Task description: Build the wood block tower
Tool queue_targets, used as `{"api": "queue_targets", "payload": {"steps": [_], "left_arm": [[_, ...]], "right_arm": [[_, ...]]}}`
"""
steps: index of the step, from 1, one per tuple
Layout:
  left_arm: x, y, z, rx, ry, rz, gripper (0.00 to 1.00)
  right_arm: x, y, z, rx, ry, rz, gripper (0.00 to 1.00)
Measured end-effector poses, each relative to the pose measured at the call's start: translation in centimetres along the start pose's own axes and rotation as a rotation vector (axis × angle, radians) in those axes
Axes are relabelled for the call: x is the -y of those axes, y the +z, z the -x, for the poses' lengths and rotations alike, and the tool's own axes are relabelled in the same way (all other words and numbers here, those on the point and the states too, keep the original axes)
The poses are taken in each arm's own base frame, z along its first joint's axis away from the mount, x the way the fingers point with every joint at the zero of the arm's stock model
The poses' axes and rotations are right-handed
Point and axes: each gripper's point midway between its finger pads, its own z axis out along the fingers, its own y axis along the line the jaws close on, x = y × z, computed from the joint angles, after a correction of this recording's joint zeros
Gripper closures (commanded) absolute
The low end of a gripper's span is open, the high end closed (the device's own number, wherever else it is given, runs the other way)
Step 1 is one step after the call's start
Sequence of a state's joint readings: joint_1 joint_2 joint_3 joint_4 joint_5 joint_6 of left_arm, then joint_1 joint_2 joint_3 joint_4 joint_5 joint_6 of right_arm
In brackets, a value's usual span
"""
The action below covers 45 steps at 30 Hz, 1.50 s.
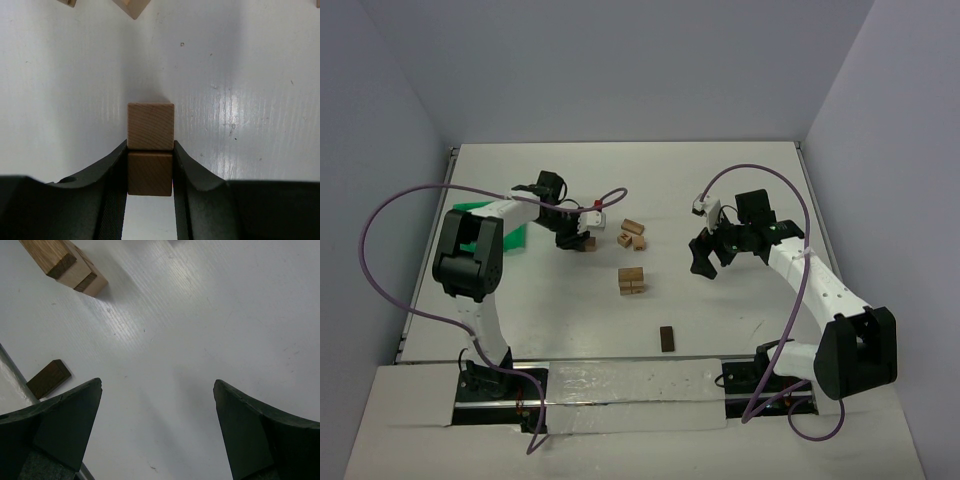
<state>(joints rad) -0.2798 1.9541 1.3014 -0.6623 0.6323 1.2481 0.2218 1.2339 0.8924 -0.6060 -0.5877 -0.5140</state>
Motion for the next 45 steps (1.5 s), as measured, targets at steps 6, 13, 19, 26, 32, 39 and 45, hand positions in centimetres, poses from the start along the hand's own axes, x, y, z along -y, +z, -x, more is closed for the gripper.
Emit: {"api": "queue_targets", "payload": {"steps": [6, 13, 19, 26, 32, 39, 45], "left_arm": [[-0.1, -0.5, 0.4, 0.004, -0.005, 0.013, 1.0], [-0.1, -0.8, 0.7, 0.01, -0.024, 0.021, 1.0], [-0.6, -2.4, 2.5, 0.034, -0.059, 0.05, 1.0], [-0.7, -5.8, 6.5, 0.078, -0.067, 0.122, 1.0], [1.3, -8.1, 11.4, 0.127, -0.048, 0.156, 1.0], [6.0, -8.4, 17.5, 0.178, -0.008, 0.128, 1.0], [8.5, -6.9, 17.9, 0.161, -0.095, 0.079, 1.0]], "right_arm": [[0.0, 0.0, 0.0, 0.0, 0.0, 0.0, 0.0], [0.0, 0.0, 0.0, 0.0, 0.0, 0.0, 0.0], [0.0, 0.0, 0.0, 0.0, 0.0, -0.001, 0.0], [0.0, -0.3, 0.2, 0.01, -0.007, -0.007, 0.0], [0.0, -0.6, 0.5, 0.02, -0.012, -0.016, 0.0], [0.6, -0.8, 0.3, 0.023, 0.024, -0.037, 0.0], [1.8, -1.3, 0.2, 0.031, 0.073, -0.081, 0.0]]}}
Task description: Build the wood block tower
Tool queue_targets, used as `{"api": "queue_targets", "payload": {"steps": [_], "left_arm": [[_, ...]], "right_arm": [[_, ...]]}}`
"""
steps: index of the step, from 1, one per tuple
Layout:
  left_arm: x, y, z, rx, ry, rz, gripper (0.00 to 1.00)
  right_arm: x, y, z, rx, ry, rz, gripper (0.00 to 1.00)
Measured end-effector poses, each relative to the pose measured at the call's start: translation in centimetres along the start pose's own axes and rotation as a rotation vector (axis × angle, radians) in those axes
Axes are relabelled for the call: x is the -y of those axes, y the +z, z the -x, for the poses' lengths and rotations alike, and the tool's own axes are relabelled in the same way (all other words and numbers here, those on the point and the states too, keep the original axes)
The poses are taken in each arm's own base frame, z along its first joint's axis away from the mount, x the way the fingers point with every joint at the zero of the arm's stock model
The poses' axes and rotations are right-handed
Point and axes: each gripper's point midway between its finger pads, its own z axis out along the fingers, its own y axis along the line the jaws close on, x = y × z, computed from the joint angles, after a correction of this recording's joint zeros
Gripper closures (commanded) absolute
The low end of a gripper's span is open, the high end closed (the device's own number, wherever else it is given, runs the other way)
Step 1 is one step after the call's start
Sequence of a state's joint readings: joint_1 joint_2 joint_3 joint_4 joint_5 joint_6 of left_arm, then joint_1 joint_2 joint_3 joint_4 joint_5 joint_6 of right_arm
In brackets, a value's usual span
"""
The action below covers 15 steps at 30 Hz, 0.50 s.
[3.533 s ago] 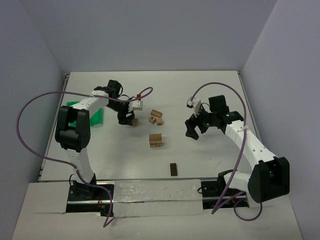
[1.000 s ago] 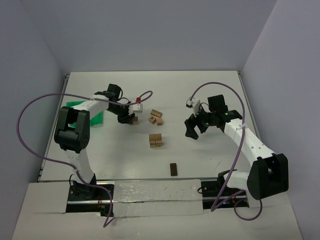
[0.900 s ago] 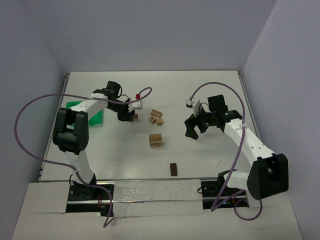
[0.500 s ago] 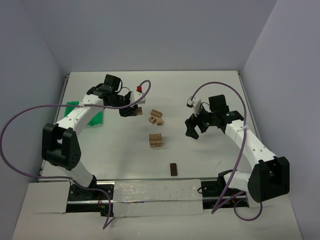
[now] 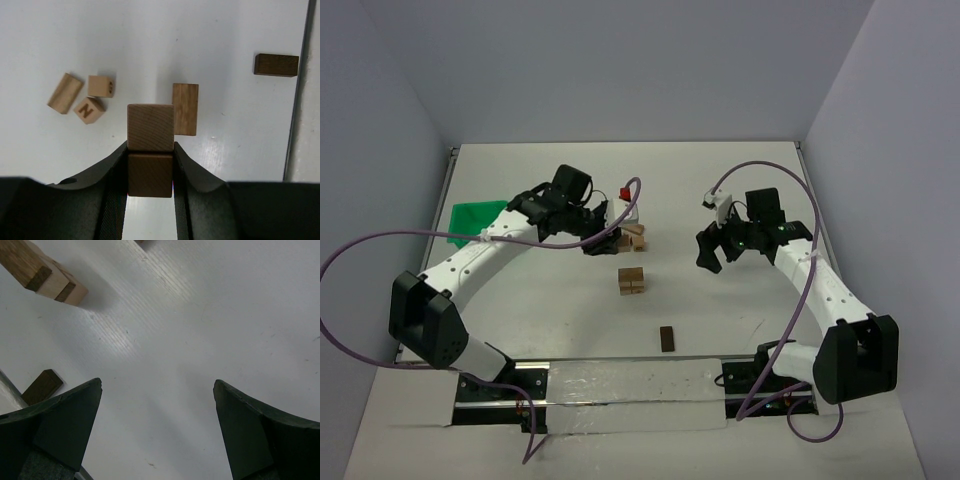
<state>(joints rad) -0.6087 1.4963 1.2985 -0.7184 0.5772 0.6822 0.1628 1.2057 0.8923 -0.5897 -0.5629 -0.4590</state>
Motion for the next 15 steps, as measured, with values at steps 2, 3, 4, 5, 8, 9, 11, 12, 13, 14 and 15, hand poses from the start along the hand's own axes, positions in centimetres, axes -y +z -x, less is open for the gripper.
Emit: {"api": "queue_targets", "payload": {"steps": [2, 3, 4, 5, 8, 9, 11, 12, 13, 14, 15], "left_arm": [[0.8, 0.6, -0.7, -0.022, -0.034, -0.012, 1.0], [1.3, 0.9, -1.0, -0.035, -0.049, -0.017, 1.0], [1.7, 1.3, -1.2, -0.045, -0.059, -0.024, 1.0], [2.1, 1.6, -1.5, -0.056, -0.068, -0.027, 1.0], [3.3, 2.4, -1.9, -0.08, -0.089, -0.037, 1.0], [3.5, 2.6, -1.9, -0.085, -0.092, -0.038, 1.0], [4.0, 3.0, -2.0, -0.095, -0.099, -0.039, 1.0], [4.2, 3.1, -2.1, -0.099, -0.101, -0.039, 1.0], [4.4, 3.2, -2.1, -0.102, -0.105, -0.04, 1.0], [4.5, 3.3, -2.2, -0.104, -0.108, -0.04, 1.0], [4.5, 3.4, -2.2, -0.106, -0.111, -0.04, 1.0]], "right_arm": [[0.5, -0.2, -0.1, 0.002, 0.021, -0.016, 0.0], [0.7, -0.2, -0.1, 0.004, 0.029, -0.023, 0.0], [0.8, -0.3, -0.1, 0.004, 0.036, -0.029, 0.0], [1.0, -0.3, -0.1, 0.006, 0.043, -0.037, 0.0], [1.3, -0.4, -0.1, 0.008, 0.055, -0.05, 0.0], [1.4, -0.4, -0.1, 0.008, 0.058, -0.052, 0.0], [1.4, -0.4, 0.0, 0.009, 0.062, -0.054, 0.0], [1.4, -0.4, 0.0, 0.01, 0.063, -0.055, 0.0], [1.4, -0.4, 0.0, 0.011, 0.063, -0.056, 0.0], [1.4, -0.4, 0.0, 0.011, 0.063, -0.056, 0.0], [1.4, -0.4, 0.0, 0.011, 0.063, -0.056, 0.0]]}}
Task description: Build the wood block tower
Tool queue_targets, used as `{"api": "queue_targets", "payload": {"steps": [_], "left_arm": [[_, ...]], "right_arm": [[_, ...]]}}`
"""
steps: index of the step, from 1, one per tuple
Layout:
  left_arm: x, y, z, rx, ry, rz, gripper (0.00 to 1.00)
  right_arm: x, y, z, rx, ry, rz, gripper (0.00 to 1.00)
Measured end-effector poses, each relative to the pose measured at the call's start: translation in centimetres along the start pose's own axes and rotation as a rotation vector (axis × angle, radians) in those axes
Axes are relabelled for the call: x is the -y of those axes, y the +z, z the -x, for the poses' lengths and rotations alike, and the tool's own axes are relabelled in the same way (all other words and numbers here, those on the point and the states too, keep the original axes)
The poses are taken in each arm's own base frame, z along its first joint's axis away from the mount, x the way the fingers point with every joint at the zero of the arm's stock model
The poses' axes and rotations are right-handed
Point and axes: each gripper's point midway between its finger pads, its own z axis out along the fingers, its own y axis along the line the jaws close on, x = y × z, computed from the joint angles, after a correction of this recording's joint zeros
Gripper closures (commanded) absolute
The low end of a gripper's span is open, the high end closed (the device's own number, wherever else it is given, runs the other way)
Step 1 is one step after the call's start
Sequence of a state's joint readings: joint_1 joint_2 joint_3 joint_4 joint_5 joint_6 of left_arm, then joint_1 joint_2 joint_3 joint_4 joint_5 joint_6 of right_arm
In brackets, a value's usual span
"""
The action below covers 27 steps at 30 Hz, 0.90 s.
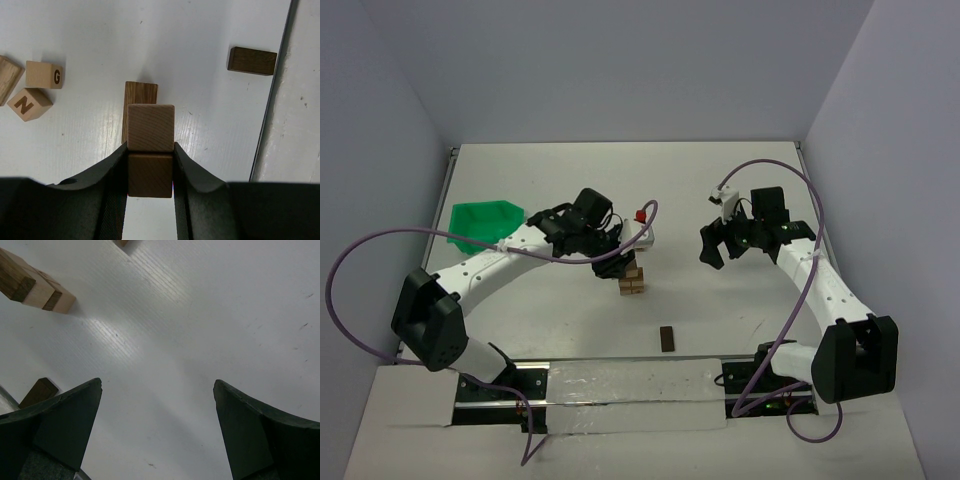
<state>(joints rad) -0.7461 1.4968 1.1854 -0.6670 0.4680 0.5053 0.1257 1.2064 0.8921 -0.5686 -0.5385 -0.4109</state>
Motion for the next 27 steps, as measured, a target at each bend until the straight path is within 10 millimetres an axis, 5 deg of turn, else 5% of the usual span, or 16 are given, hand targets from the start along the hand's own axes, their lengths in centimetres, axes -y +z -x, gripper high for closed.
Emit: {"api": "queue_targets", "payload": {"steps": [27], "left_arm": [[-0.4, 3.0, -1.1, -0.059, -0.019, -0.001, 1.0]], "right_arm": [[0.0, 0.0, 0.0, 0.0, 0.003, 0.0, 0.0]]}}
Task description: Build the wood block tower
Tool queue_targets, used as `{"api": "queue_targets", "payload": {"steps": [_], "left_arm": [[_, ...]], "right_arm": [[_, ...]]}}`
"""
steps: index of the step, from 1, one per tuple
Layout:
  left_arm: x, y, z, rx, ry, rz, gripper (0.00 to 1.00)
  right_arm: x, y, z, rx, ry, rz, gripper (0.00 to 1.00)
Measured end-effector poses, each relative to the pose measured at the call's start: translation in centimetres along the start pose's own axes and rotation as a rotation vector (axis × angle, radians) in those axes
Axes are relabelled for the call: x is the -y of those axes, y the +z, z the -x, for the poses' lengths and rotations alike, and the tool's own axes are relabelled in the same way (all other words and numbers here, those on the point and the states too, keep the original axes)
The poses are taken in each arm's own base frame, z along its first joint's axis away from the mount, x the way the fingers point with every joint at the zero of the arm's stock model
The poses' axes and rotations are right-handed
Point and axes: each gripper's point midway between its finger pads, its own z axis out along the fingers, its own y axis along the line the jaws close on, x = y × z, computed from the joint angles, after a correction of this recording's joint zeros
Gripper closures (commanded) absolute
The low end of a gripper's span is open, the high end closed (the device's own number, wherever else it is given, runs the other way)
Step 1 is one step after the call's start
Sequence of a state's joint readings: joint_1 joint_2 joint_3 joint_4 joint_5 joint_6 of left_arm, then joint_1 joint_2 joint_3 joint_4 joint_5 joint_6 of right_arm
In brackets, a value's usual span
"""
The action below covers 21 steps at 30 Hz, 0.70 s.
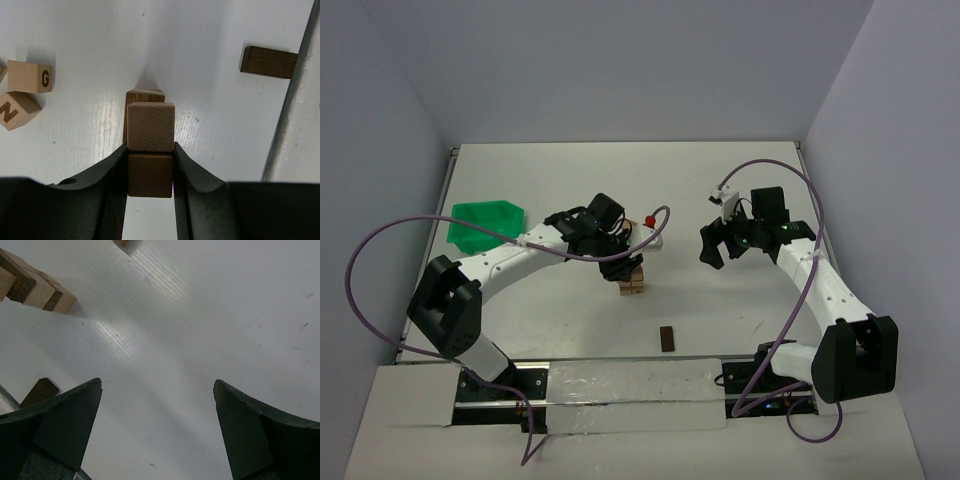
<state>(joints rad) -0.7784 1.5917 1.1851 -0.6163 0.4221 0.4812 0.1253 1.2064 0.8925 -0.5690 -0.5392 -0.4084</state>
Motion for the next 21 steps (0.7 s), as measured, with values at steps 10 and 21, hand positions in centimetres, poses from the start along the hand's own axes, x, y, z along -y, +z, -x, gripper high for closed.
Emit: {"api": "queue_targets", "payload": {"steps": [10, 21], "left_arm": [[-0.27, 0.31, 0.09, 0.0, 0.015, 0.0, 1.0], [-0.46, 0.42, 0.18, 0.0, 0.03, 0.001, 1.0]], "right_arm": [[0.0, 0.0, 0.0, 0.0, 0.0, 0.0, 0.0], [0.01, 0.08, -0.07, -0.003, 0.002, 0.002, 0.0]]}}
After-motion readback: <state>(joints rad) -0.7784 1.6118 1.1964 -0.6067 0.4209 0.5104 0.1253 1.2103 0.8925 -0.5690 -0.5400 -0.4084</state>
